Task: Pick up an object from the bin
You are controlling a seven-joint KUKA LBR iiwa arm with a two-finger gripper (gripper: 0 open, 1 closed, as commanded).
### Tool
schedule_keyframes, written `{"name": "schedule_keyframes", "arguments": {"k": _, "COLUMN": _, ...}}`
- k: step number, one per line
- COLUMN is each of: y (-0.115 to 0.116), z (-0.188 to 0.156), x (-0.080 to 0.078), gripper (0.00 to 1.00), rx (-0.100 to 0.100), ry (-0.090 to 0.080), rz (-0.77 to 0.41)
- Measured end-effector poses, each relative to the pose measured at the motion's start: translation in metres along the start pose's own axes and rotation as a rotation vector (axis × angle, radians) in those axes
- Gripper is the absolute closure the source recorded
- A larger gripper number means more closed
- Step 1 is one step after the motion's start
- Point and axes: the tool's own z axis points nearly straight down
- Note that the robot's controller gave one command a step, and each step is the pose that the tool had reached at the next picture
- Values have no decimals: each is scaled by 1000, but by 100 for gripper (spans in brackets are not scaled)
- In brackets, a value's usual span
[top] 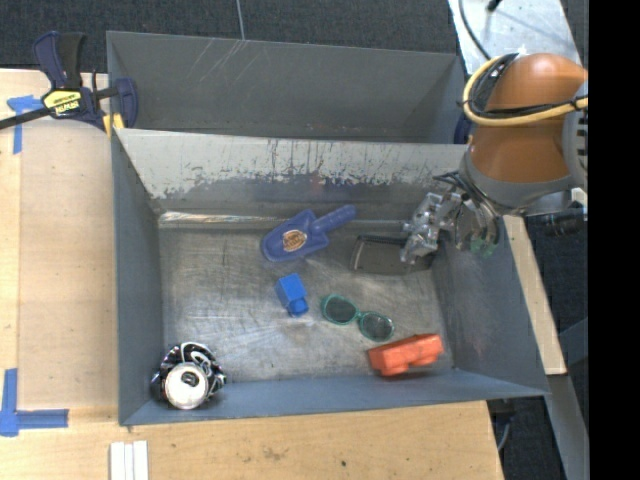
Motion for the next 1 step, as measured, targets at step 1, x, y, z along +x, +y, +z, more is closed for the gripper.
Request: {"name": "schedule_keyframes", "arguments": {"k": 1, "y": 1, "z": -26, "x": 0, "gripper": 100, "rx": 1, "ry": 5, "rz": -83}}
